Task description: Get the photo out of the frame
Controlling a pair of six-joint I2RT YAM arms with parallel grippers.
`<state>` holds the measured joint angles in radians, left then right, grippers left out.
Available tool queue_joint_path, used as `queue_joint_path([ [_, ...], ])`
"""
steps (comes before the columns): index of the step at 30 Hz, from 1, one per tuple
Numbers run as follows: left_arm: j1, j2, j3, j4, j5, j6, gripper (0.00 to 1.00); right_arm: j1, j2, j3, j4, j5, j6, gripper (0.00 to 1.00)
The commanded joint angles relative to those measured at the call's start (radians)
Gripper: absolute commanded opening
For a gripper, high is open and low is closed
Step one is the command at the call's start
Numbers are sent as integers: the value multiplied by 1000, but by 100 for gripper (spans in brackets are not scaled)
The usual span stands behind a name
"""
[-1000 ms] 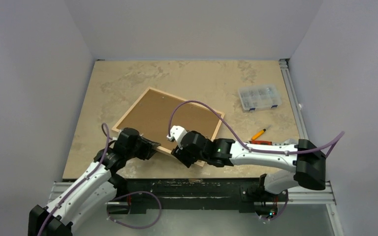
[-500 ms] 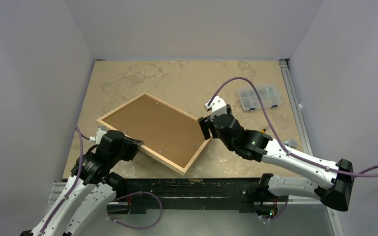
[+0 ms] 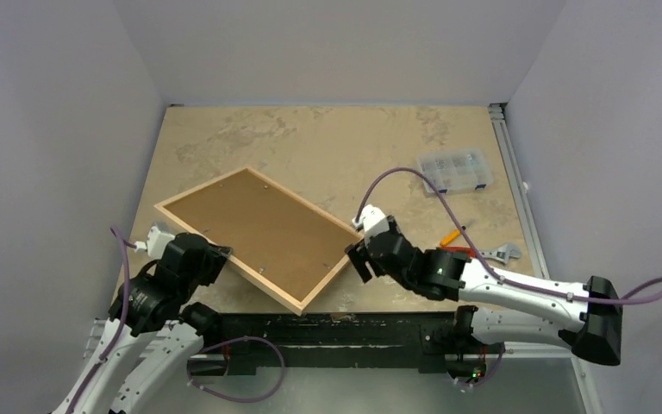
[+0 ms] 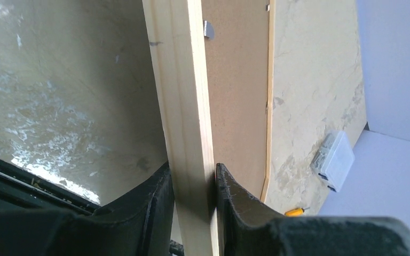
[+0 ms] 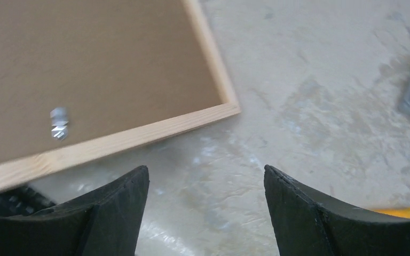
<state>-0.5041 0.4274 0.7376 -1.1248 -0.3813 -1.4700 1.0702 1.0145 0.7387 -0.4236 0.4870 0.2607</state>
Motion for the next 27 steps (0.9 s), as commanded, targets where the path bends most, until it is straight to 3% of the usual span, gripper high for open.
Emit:
queue_joint_path([
  [1, 1, 34, 109, -36, -150, 142, 0, 251, 10, 29, 37, 80, -89, 76],
  [8, 1, 54, 195, -47, -208, 199, 0, 471, -1, -57, 298, 150, -304, 77],
  [14, 1, 78, 229, -47, -215, 216, 0, 561, 78, -97, 575, 183, -462, 77],
  [23, 1, 98, 246, -23, -194, 234, 0, 572, 270, -145, 1096, 304, -659, 75],
  [27, 1, 105, 261, -26, -195, 246, 0, 571, 357, -121, 1195, 261, -717, 69],
])
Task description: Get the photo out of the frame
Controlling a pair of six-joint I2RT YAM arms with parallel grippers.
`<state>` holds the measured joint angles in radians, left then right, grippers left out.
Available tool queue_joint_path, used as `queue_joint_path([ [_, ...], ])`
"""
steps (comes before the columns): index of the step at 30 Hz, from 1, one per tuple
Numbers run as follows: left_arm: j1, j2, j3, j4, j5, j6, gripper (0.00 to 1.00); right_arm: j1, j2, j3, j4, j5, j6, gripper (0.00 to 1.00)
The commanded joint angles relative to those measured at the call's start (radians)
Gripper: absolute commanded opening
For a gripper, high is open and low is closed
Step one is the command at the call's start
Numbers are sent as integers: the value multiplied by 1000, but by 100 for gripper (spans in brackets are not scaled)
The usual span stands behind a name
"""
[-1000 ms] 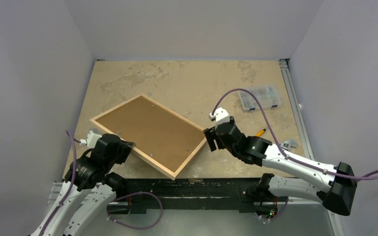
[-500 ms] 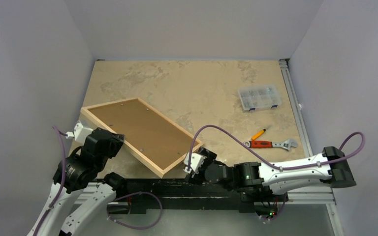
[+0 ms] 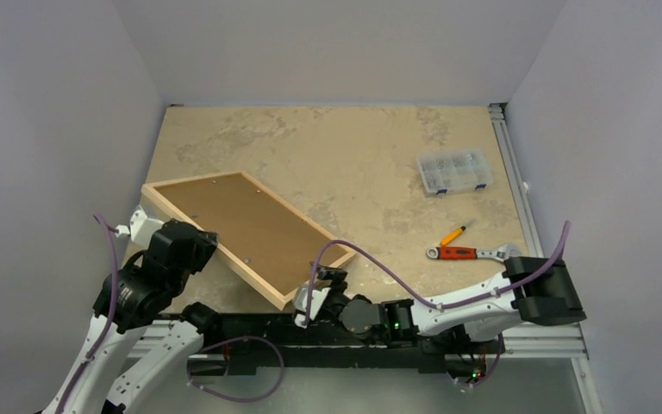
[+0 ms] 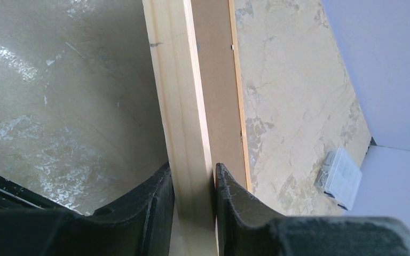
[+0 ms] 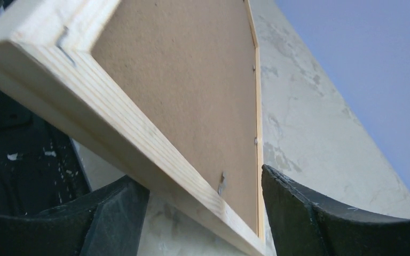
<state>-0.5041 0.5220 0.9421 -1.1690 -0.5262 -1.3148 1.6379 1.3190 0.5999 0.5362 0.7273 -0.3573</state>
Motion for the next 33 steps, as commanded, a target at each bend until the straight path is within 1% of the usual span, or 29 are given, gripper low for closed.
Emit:
queue_joint_path([
  [1, 1, 11, 59, 18, -51, 94, 0, 4, 71, 29, 243, 15, -108, 68],
  [3, 2, 14, 65, 21, -52, 102, 0, 3, 114, 46, 280, 32, -131, 67],
  [6, 1, 19, 71, 22, -49, 108, 0, 4, 163, 50, 378, 78, -180, 65],
  [10, 1, 20, 73, 19, -44, 110, 0, 1, 177, 48, 421, 55, -184, 62],
  [16, 2, 1, 67, 42, -34, 117, 0, -7, 204, 59, 413, 25, -175, 31],
  [18, 1, -5, 68, 55, -25, 128, 0, -19, 203, 57, 403, 11, -148, 24],
  [19, 1, -6, 70, 60, -21, 132, 4, -27, 199, 51, 402, 1, -134, 21],
  [20, 1, -7, 73, 63, -18, 137, 12, -40, 194, 45, 398, -10, -120, 18],
  [23, 2, -14, 95, 67, -8, 163, 46, -71, 166, 27, 367, -52, -76, 11],
  [24, 1, -19, 105, 71, -7, 178, 53, -82, 155, 21, 358, -74, -65, 9],
  [25, 1, -24, 118, 72, -8, 192, 59, -97, 140, 15, 331, -100, -47, 5],
  [26, 1, -27, 133, 73, -11, 205, 63, -112, 116, 10, 304, -132, -26, 1],
  [27, 1, -29, 154, 73, -14, 223, 66, -131, 100, 5, 282, -166, -8, 0],
  [30, 2, -26, 239, 67, 4, 272, 68, -188, 50, -18, 237, -278, 39, 0],
  [33, 2, -19, 317, 70, 31, 302, 68, -226, 13, -27, 203, -367, 50, 0],
])
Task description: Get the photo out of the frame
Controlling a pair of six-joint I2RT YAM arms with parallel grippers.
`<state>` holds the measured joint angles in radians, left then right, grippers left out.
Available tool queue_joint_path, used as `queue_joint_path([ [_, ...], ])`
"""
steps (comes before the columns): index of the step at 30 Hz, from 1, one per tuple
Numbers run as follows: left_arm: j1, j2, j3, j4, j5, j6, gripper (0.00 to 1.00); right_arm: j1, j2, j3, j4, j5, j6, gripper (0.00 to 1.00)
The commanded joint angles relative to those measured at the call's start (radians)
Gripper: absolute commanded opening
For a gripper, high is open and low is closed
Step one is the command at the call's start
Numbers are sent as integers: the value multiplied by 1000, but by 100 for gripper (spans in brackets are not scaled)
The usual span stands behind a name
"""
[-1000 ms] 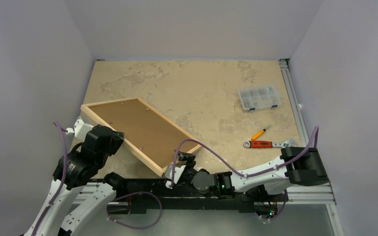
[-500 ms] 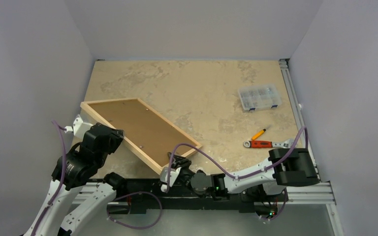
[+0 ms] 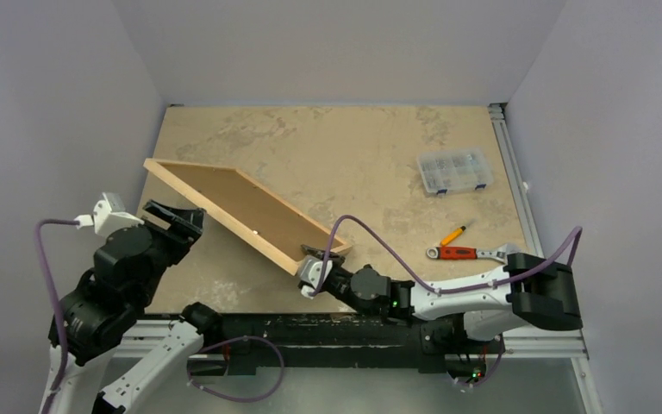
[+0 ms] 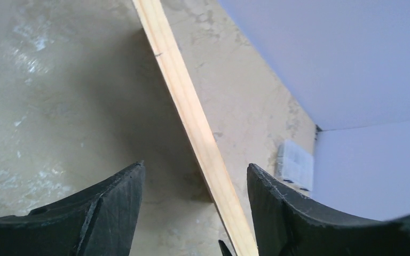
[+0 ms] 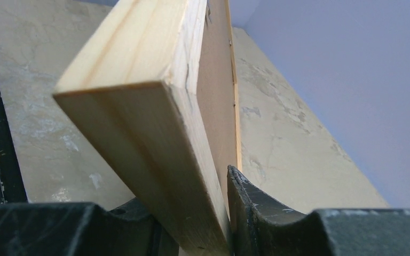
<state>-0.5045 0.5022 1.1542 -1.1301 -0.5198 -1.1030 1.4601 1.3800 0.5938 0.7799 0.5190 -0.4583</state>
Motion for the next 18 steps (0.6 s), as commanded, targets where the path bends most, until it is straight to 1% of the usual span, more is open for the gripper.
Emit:
queue_joint_path([
  [1, 2, 2, 123, 33, 26, 99, 68, -61, -57, -23, -48, -192, 154, 0],
  [4, 1, 6, 160, 40, 14, 122, 68, -96, -68, -21, -59, -274, 157, 0],
  [8, 2, 7, 173, 42, -4, 139, 68, -156, -62, -12, -57, -353, 191, 0],
  [12, 1, 3, 165, 38, -1, 134, 67, -243, -54, 17, -80, -484, 276, 0],
  [18, 1, 6, 162, 34, 2, 139, 67, -343, -20, 60, -93, -577, 389, 0],
])
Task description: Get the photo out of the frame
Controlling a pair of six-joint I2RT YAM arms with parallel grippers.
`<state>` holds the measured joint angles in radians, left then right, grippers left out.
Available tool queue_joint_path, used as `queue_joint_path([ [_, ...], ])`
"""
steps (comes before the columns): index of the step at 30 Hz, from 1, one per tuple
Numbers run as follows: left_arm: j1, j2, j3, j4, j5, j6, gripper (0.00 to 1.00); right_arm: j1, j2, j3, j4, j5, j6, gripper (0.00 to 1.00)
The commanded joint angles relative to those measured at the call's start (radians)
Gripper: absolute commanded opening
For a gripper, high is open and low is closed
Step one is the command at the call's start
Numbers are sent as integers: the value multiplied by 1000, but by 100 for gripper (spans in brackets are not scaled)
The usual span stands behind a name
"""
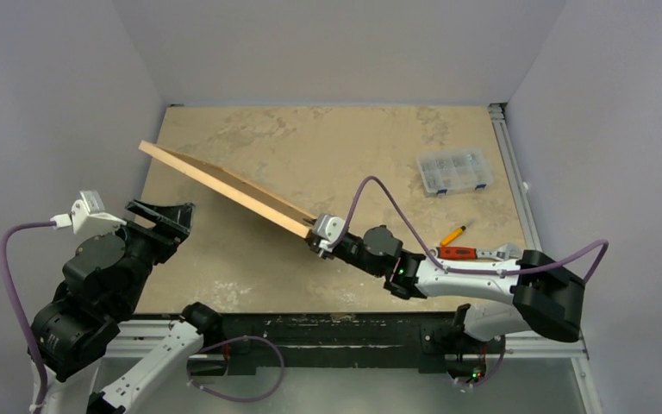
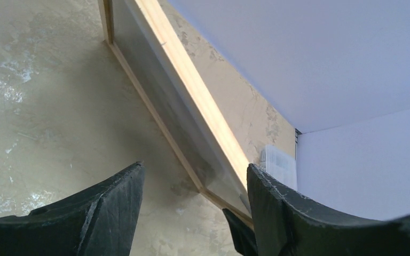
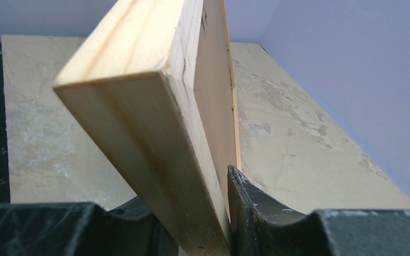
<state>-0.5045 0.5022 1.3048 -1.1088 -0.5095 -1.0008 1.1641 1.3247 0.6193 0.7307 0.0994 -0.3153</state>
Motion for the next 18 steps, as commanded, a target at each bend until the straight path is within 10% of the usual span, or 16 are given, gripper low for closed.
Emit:
queue_joint_path([
  [1, 1, 6, 13, 14, -11, 41, 67, -62, 42, 43, -47, -163, 269, 0],
  [18, 2, -47, 1, -4, -82, 79, 68, -229, 277, 208, 37, -69, 669, 0],
])
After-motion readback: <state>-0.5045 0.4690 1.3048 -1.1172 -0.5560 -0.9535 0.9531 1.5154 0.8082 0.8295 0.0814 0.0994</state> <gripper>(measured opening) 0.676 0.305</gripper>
